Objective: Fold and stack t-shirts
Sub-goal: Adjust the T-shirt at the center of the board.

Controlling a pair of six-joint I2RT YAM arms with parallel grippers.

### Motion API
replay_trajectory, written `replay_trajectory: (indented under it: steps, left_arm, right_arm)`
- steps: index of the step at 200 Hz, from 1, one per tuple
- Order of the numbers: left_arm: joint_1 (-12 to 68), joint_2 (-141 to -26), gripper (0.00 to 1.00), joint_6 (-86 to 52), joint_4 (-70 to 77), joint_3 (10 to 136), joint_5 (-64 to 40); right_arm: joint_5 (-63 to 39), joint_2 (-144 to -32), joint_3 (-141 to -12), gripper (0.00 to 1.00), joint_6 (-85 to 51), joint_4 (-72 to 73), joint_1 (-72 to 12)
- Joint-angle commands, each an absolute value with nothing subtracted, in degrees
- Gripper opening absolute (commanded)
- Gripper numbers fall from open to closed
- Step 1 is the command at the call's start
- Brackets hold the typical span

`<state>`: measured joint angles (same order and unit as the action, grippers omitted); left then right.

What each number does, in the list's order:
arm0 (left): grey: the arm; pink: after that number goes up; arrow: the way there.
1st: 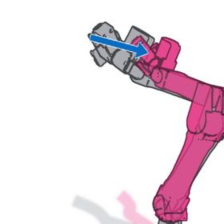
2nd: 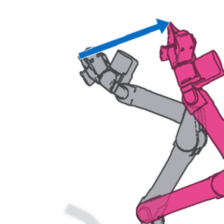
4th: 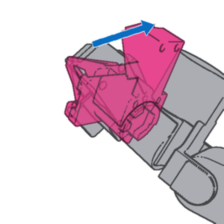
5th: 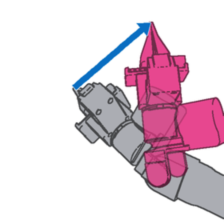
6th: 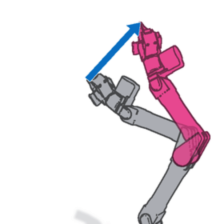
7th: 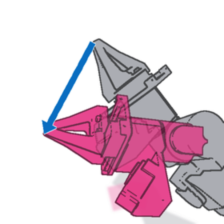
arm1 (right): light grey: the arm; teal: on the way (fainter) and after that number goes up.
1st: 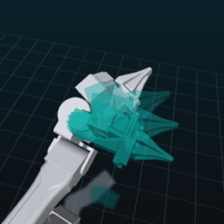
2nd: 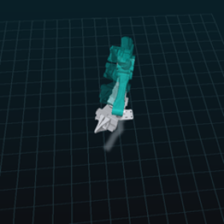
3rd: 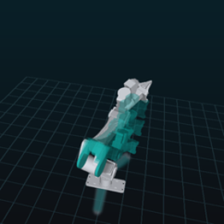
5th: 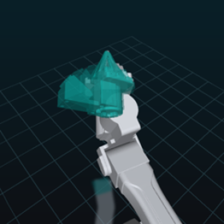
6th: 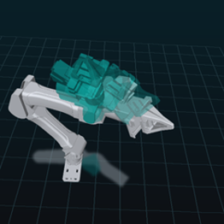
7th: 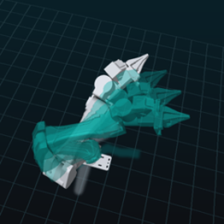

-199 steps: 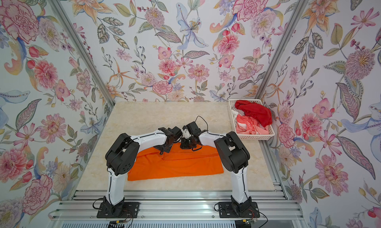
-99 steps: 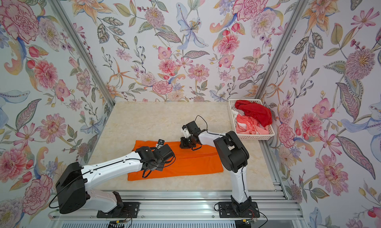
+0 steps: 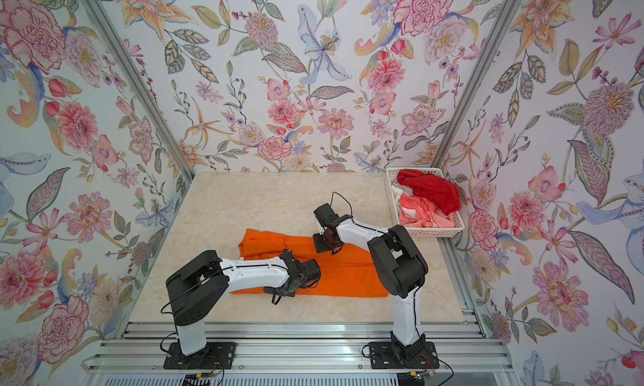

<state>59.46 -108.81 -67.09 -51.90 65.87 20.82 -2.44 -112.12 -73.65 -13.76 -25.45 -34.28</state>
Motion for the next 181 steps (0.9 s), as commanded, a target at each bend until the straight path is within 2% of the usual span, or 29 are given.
replay_trajectory:
  steps: [1,50,79,127,165,181]
  left_arm:
    - [56.97,-112.25,0.0,-70.76,-52.12,66.32,20.61]
    - [47.42,-112.54,0.0,-66.53,-51.53,67.71,24.04]
    - [40.68,-114.98,0.0,-60.13,-50.98,73.94,25.72]
    - [32.09,-129.42,0.0,-49.44,-50.98,96.51,21.05]
    - [29.31,-138.66,0.0,-45.14,-51.14,114.53,12.81]
    - [29.14,-140.6,0.0,-42.3,-51.32,120.34,9.33]
  right_arm:
    - [3.72,-108.1,-71.15,0.0,-11.65,-30.72,-33.59]
    - [5.17,-109.73,-69.76,0.0,-12.58,-32.72,-32.26]
    - [4.03,-109.9,-66.41,0.0,-15.2,-32.07,-32.25]
    - [-2.28,-104.0,-56.17,0.0,-23.6,-28.59,-36.8]
    - [-4.66,-97.66,-50.76,0.0,-34.18,-25.24,-47.69]
    - [-1.23,-97.02,-53.49,0.0,-35.63,-27.71,-50.82]
